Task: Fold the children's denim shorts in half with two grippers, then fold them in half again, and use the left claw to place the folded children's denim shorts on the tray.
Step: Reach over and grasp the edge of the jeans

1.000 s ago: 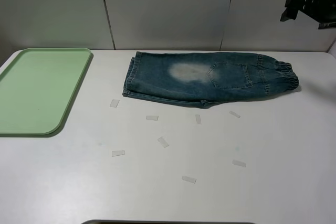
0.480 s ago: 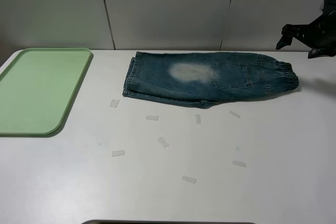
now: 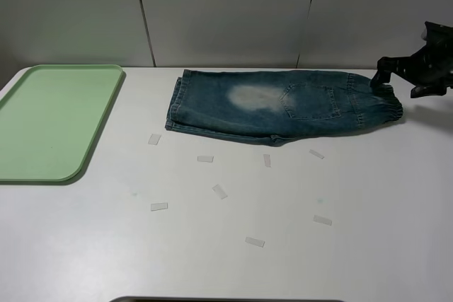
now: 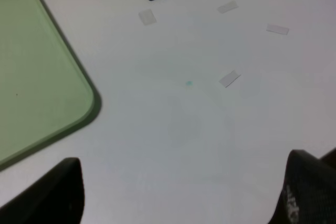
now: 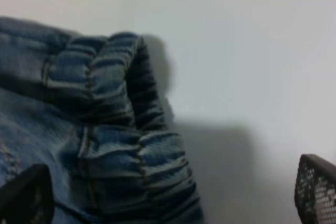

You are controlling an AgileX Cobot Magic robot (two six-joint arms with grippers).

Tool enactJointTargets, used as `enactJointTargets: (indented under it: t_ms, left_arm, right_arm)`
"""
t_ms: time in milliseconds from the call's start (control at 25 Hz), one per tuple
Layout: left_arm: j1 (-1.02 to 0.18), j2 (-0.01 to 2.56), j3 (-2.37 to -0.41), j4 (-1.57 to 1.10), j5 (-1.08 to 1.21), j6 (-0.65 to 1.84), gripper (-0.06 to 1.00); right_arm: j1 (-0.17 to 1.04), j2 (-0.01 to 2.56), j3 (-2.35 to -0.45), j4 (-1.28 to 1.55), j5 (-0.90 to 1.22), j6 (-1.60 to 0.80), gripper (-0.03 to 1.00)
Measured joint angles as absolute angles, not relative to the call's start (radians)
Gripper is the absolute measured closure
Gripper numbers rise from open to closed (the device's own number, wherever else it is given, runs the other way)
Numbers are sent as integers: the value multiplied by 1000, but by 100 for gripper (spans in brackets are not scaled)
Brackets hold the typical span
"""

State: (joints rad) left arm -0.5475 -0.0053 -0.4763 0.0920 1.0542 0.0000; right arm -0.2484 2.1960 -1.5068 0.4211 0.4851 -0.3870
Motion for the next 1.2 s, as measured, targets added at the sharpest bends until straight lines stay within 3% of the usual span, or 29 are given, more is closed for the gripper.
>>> enactJointTargets:
  t_ms: [1000,1080,1200]
  left_arm:
    - [-547,-5,-476,92,1054,0,18]
    - [-547,-5,-476,92,1054,0,18]
    - [-547,-5,-476,92,1054,0,18]
  right_arm:
    - [-215,2271,-1512,688,533,-451,28]
    - [-209,2274,-1512,688,534,-452,35]
    - [-201,2282,-1512,689,545,-452,64]
